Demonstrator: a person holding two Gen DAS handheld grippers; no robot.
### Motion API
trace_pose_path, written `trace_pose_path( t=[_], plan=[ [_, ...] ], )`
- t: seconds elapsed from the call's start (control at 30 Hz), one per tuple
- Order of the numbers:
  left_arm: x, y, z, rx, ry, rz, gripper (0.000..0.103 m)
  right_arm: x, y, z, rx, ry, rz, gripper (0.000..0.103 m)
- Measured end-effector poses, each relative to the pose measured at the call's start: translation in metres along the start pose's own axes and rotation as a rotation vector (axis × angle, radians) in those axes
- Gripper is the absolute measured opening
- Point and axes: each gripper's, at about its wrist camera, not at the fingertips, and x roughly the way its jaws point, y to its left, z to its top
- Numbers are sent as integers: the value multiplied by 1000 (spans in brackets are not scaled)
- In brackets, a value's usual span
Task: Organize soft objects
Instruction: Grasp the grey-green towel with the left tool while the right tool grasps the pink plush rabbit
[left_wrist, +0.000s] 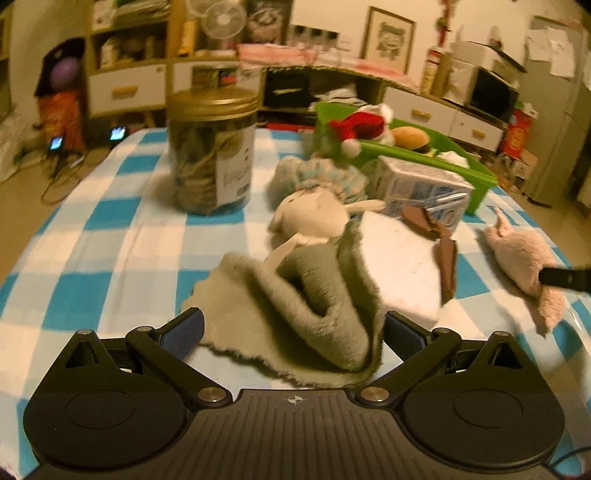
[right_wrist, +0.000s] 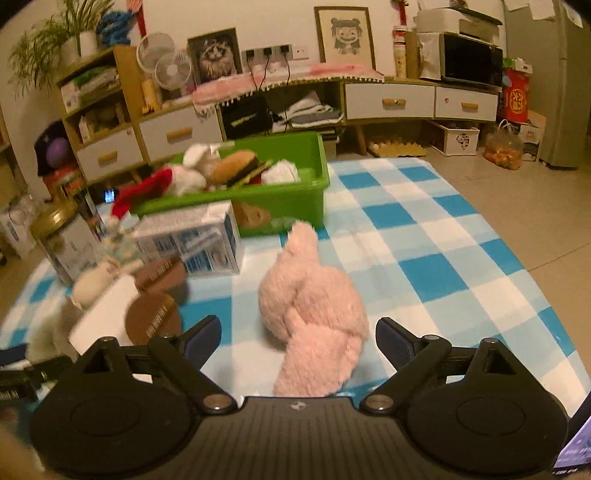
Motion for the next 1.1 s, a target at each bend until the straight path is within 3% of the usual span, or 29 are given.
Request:
trace_pose_path(
  t=[0.1,0.3,0.47,0.57,0.77,0.97,1.1],
  plan=[
    [4,5,-4,-41,26,1,98,9,3,-10,-41,17,-21,75],
    [2,6,-9,-18,0,6,98,27,1,-23,-51,78,-33,75],
    [1,9,-6,-43,0,-11,95,33,-2,-27,-52,49,-61,88],
    [0,14,-4,-74,-1,-9,91,36,-4,-28,-52,23,-75,89],
    [-2,17,-1,-95,-9,5,73,41,-5,-27,-50,-19,-81,89],
    [-2,18,1,-100,-7,-10,42,47,-6,-17,-31,7,-93,88],
    [-1,18,4,-110,0,-24,31,49,-9,-12,-19,4,-93,86]
  ],
)
